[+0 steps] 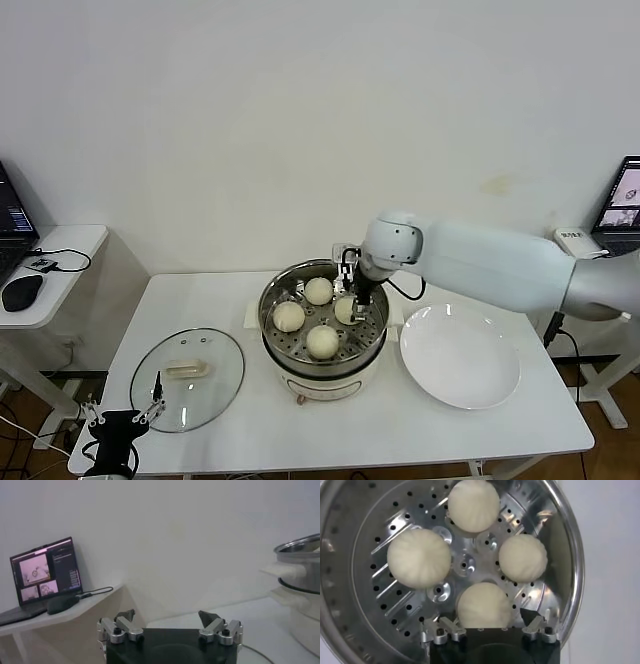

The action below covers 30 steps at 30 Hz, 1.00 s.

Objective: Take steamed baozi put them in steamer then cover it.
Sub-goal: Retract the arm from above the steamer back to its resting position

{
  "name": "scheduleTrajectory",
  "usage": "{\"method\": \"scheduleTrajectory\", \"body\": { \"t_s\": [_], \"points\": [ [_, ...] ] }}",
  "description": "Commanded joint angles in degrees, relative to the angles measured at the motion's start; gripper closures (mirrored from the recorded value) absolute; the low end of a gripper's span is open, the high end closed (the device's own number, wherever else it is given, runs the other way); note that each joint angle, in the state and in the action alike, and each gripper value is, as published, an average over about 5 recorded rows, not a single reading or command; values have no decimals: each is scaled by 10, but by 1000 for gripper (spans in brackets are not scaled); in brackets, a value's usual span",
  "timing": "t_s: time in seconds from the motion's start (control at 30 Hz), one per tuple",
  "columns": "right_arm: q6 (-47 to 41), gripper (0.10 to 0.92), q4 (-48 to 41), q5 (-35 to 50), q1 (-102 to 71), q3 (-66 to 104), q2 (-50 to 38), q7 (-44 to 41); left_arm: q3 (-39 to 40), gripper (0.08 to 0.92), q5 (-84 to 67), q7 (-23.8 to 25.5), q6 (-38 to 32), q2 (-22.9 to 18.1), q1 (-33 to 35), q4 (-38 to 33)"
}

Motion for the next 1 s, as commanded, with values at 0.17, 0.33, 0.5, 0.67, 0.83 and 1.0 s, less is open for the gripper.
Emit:
{"method": "scheduleTrajectory", "body": {
  "t_s": [0.17, 0.33, 0.5, 0.67, 0.83, 1.0],
  "points": [
    [34, 202, 172, 133, -47, 102, -154, 273, 4, 177, -1, 0, -3, 1, -2, -1],
    [158, 203, 232, 132, -239, 248, -238, 428, 5, 177, -2, -3, -21, 0, -4, 2],
    [279, 202, 249, 52, -560, 544, -255, 482, 9, 177, -5, -8, -28, -3, -6, 6],
    [398, 203, 235, -77, -822, 829, -147, 453, 18, 177, -18, -17, -4, -6, -10, 4],
    [501, 203, 227, -173, -986, 1014, 3, 399, 30, 177, 12, -24, 2, -7, -16, 17],
    [494, 203, 249, -154, -1092, 1132, 122, 350, 22, 177, 195, -41, -46, -6, -34, 56]
  ]
}}
